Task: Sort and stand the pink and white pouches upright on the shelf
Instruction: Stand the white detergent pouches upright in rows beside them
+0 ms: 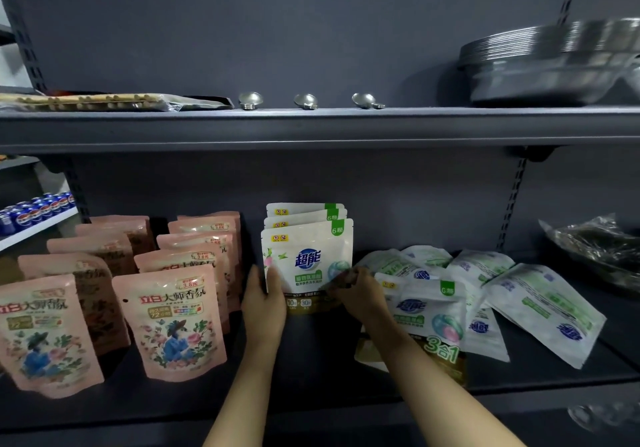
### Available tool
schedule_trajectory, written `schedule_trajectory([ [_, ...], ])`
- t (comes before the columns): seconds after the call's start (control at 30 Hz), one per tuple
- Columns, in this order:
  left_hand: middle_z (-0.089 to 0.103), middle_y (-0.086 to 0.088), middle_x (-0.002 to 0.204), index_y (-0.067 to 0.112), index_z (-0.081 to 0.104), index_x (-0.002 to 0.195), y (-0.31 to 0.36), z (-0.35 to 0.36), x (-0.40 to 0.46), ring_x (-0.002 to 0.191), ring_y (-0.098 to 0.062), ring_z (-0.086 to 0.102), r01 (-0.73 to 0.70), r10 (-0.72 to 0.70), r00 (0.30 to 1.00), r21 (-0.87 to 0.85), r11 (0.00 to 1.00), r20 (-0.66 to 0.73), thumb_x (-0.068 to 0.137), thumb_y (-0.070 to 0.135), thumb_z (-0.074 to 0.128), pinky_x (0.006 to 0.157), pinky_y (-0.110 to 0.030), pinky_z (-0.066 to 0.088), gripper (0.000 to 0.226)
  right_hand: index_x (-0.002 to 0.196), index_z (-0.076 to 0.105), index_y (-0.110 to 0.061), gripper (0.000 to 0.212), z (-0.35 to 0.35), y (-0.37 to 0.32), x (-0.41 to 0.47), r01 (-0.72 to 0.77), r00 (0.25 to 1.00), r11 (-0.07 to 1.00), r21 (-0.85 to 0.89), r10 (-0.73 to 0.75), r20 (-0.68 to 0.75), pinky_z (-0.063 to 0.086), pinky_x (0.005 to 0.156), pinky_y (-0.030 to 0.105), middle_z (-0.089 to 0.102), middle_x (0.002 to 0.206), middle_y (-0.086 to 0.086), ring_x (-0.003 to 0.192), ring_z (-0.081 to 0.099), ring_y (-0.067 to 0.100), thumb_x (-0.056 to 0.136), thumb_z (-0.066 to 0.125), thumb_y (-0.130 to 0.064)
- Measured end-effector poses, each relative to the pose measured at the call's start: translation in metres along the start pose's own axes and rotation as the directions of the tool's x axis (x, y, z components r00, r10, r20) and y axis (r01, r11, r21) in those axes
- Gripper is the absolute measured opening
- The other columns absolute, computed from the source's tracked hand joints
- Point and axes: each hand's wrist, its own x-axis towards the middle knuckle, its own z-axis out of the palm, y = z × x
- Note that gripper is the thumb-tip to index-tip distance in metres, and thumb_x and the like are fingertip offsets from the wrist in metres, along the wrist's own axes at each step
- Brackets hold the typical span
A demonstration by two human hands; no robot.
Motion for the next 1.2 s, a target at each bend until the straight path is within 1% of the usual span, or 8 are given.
schedule_trajectory([
  [0.1,0.042,-0.007,0.145,0.012,0.037,0.14,0.011,0.005,-0.004,0.135,-0.024,0.038,-0.104,0.105,0.978,0.016,0.994,-0.181,0.094,0.036,0.046,0.113,-0.043,0.031,0.053,0.128,0.047,-0.005,0.044,-0.013,-0.004,-0.005,-0.007,0.999,1.0,0.016,0.008,-0.045,0.042,0.08,0.029,0.059,0.122,0.014,0.11,0.055,0.029,0.088,0.057,-0.022],
  [0.3,0.06,-0.015,0.11,0.0,0.055,0.109,0.044,0.029,-0.035,0.101,-0.026,0.058,-0.294,0.311,0.915,0.101,0.95,-0.257,0.09,0.008,0.052,0.088,-0.036,0.047,0.021,0.105,0.062,-0.011,0.023,-0.052,-0.004,-0.022,0.05,0.991,0.998,0.03,-0.046,-0.127,0.045,0.08,0.03,0.065,0.1,0.006,0.099,0.06,0.025,0.084,0.056,-0.018],
  [0.43,0.061,-0.002,0.092,0.007,0.058,0.099,0.037,0.053,-0.05,0.089,-0.02,0.058,-0.207,0.137,0.968,0.361,0.909,0.21,0.093,0.025,0.048,0.076,-0.027,0.041,0.021,0.109,0.063,-0.005,0.024,-0.09,0.001,-0.041,0.089,0.974,0.996,-0.023,-0.092,-0.205,0.046,0.081,0.026,0.066,0.105,0.012,0.099,0.059,0.03,0.091,0.051,-0.016],
  [0.5,0.064,-0.004,0.086,0.011,0.061,0.088,0.024,0.065,-0.059,0.091,-0.026,0.063,-0.177,-0.009,0.922,0.441,0.88,0.388,0.091,0.035,0.05,0.071,-0.028,0.045,0.027,0.087,0.061,-0.008,0.017,-0.104,0.011,-0.048,0.062,0.974,0.997,-0.052,-0.072,-0.213,0.034,0.056,0.022,0.058,0.082,0.01,0.08,0.051,0.025,0.092,0.047,-0.016],
  [0.73,0.055,-0.002,0.125,0.021,0.045,0.125,0.027,0.09,-0.092,0.121,-0.027,0.049,-0.026,-0.252,0.914,0.667,0.745,0.317,0.076,0.065,0.056,0.102,-0.041,0.033,0.066,0.088,0.061,0.001,0.027,-0.137,0.042,-0.071,-0.08,0.954,0.996,-0.038,0.066,-0.294,0.037,0.061,0.029,0.057,0.076,0.008,0.074,0.054,0.023,0.092,0.045,-0.021],
  [0.87,0.062,-0.003,0.111,0.013,0.051,0.115,0.029,0.095,-0.099,0.101,-0.022,0.059,0.106,-0.269,0.913,0.459,0.882,0.306,0.063,0.048,0.076,0.087,-0.035,0.047,0.067,0.101,0.06,0.0,0.023,-0.143,0.059,-0.077,-0.085,0.951,0.995,0.058,0.098,-0.292,0.054,0.077,0.042,0.067,0.099,0.017,0.088,0.064,0.032,0.09,0.052,-0.018],
  [0.97,0.065,-0.002,0.1,0.013,0.06,0.102,0.034,0.098,-0.106,0.087,-0.017,0.06,0.144,-0.224,0.923,0.259,0.955,0.311,0.06,0.029,0.082,0.068,-0.026,0.045,0.051,0.115,0.055,-0.012,0.028,-0.143,0.067,-0.08,-0.104,0.966,0.991,0.085,0.121,-0.228,0.045,0.076,0.029,0.062,0.114,0.01,0.097,0.058,0.022,0.089,0.056,-0.023],
  [1.2,0.068,0.009,0.079,0.024,0.065,0.081,0.075,0.087,-0.117,0.073,-0.006,0.063,-0.059,0.043,0.946,0.04,0.997,0.321,0.083,0.018,0.067,0.061,-0.02,0.047,0.007,0.116,0.054,-0.018,0.034,-0.147,0.066,-0.08,0.016,0.973,0.981,0.195,0.03,-0.23,0.04,0.077,0.025,0.06,0.118,0.002,0.103,0.055,0.017,0.087,0.063,-0.033],
])
